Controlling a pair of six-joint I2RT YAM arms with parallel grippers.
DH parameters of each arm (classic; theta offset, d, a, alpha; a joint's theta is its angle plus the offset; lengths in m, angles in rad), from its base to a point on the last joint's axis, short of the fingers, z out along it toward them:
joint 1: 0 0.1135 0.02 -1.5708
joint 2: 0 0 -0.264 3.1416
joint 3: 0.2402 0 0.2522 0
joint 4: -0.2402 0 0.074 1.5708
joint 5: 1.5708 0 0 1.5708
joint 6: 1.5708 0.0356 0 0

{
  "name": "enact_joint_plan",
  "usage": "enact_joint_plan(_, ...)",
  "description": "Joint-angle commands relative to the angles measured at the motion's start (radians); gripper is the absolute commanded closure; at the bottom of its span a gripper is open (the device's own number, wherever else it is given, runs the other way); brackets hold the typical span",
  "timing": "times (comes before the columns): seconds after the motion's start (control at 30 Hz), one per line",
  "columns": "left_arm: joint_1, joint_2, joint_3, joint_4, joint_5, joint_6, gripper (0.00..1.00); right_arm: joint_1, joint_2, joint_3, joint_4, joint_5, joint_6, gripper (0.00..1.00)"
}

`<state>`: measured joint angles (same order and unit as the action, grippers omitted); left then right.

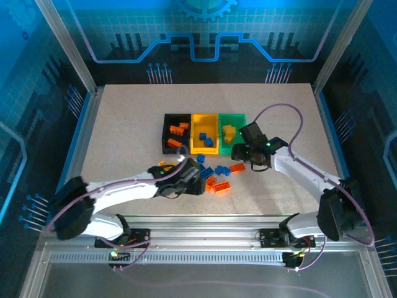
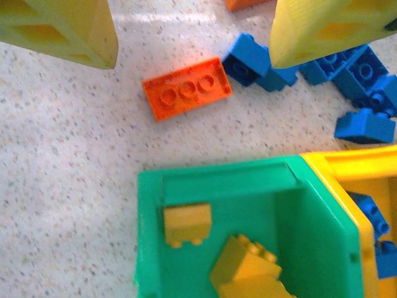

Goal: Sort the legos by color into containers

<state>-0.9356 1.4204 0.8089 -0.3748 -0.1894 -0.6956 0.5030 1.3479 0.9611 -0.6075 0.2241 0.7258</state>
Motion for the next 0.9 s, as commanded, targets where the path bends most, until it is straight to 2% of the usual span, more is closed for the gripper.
enact_joint_plan(0.0,-0.037,0.119,0.088,-0.005,-0.029,0.077,0.31,-0.010,-0.088,-0.033,0.009,0.004,0.020,0.33)
enact_joint_plan(0.2,-0.079,0.274,0.180,-0.045,-0.057,0.099,0.42,-0.051,-0.178,-0.076,0.005,-0.001,0.018,0.32)
enact_joint_plan(0.5,-0.110,0.384,0.239,-0.075,-0.164,0.128,0.44,-0.080,-0.214,-0.114,0.017,-0.029,0.018,0.32)
enact_joint_plan(0.57,-0.112,0.399,0.254,-0.073,-0.186,0.141,0.42,-0.081,-0.220,-0.114,0.017,-0.032,0.017,0.32)
enact_joint_plan(0.63,-0.115,0.414,0.269,-0.074,-0.208,0.151,0.34,-0.083,-0.227,-0.114,0.016,-0.032,0.015,0.32)
enact_joint_plan(0.73,-0.114,0.436,0.288,-0.069,-0.227,0.171,0.32,-0.084,-0.237,-0.117,0.012,-0.032,0.013,0.32)
enact_joint_plan(0.87,-0.117,0.456,0.301,-0.069,-0.231,0.181,0.46,-0.087,-0.247,-0.120,0.008,-0.031,0.009,0.32)
